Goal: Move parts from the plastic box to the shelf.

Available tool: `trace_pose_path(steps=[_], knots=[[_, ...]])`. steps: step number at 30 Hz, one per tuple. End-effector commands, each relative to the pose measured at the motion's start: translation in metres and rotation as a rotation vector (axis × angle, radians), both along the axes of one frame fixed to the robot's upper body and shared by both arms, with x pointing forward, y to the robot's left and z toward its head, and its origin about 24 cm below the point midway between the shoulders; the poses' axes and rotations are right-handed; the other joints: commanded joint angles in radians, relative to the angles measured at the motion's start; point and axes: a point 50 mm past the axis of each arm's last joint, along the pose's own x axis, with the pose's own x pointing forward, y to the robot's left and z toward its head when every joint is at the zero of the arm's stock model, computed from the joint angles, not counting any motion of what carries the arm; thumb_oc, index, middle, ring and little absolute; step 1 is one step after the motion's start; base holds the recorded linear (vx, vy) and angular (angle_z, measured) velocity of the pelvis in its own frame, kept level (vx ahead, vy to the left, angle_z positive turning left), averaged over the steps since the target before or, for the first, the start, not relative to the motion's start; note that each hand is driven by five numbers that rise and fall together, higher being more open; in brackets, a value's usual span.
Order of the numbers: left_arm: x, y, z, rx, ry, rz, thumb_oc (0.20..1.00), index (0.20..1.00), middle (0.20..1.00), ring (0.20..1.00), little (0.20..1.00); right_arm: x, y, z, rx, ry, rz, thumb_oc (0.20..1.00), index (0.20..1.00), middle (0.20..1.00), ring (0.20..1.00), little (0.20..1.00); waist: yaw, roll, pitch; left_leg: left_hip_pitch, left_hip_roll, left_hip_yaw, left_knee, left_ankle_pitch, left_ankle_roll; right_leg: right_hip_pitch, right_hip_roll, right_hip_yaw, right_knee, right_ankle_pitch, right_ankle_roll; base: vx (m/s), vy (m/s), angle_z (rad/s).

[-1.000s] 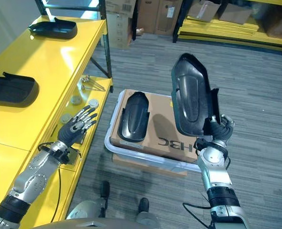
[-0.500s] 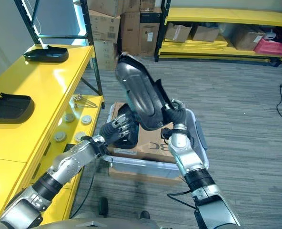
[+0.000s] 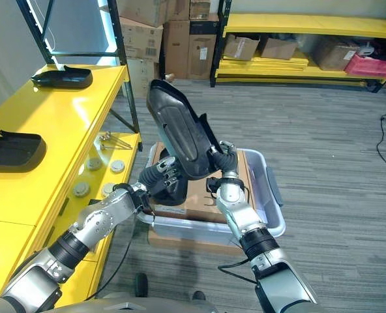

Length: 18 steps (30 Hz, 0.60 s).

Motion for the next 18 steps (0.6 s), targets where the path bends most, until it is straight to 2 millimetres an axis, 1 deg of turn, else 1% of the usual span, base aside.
trace_pose_path(steps=[1,3,10,11,14,18], knots=[[0.013,-0.028,0.016,0.007,-0.085,-0.008,1.000,1.000,1.000,1.000,1.000,0.018,0.028,0.028,0.060,-0.099,0.112,0.200,0.200,0.200,0.200,0.200,0.035,-0.017,-0.078,0.093,-0.008,0.042,0.033,-0.168,0.001,-0.051,0.018,-0.025,-0.004,-0.009,0.019,0.02,-0.004,-0.06],[0.013,-0.029,0.016,0.008,-0.078,0.008,1.000,1.000,1.000,1.000,1.000,0.016,0.038,0.022,0.061,-0.077,0.150,0.200,0.200,0.200,0.200,0.200,0.038,-0.017,-0.079,0.095,-0.010,0.039,0.034,-0.169,0.002,-0.050,0.018,-0.026,-0.004,-0.010,0.018,0.01,-0.001,-0.02],[0.014,-0.029,0.012,0.023,-0.078,0.039,1.000,1.000,1.000,1.000,1.000,0.011,0.063,0.015,0.060,-0.045,0.225,0.200,0.200,0.200,0.200,0.200,0.045,-0.017,-0.078,0.097,-0.011,0.035,0.035,-0.171,0.003,-0.046,0.016,-0.032,-0.004,-0.014,0.017,0.00,0.000,0.00],[0.014,-0.028,0.010,0.032,-0.077,0.047,1.000,1.000,1.000,1.000,1.000,0.009,0.070,0.013,0.059,-0.037,0.246,0.200,0.200,0.200,0.200,0.200,0.047,-0.017,-0.077,0.097,-0.012,0.034,0.036,-0.171,0.003,-0.044,0.016,-0.033,-0.004,-0.014,0.017,0.00,0.000,0.00],[0.015,-0.025,0.008,0.069,-0.102,0.063,1.000,1.000,1.000,1.000,1.000,0.007,0.077,0.010,0.053,-0.024,0.269,0.200,0.200,0.200,0.200,0.200,0.052,-0.016,-0.077,0.098,-0.013,0.032,0.035,-0.171,0.004,-0.043,0.015,-0.035,-0.004,-0.015,0.017,0.00,0.000,0.00],[0.017,-0.021,0.007,0.118,-0.146,0.083,1.000,1.000,1.000,1.000,1.000,0.005,0.078,0.009,0.056,-0.017,0.280,0.200,0.200,0.200,0.200,0.200,0.055,-0.017,-0.076,0.101,-0.014,0.030,0.033,-0.170,0.004,-0.040,0.015,-0.037,-0.004,-0.015,0.018,0.00,0.000,0.00]])
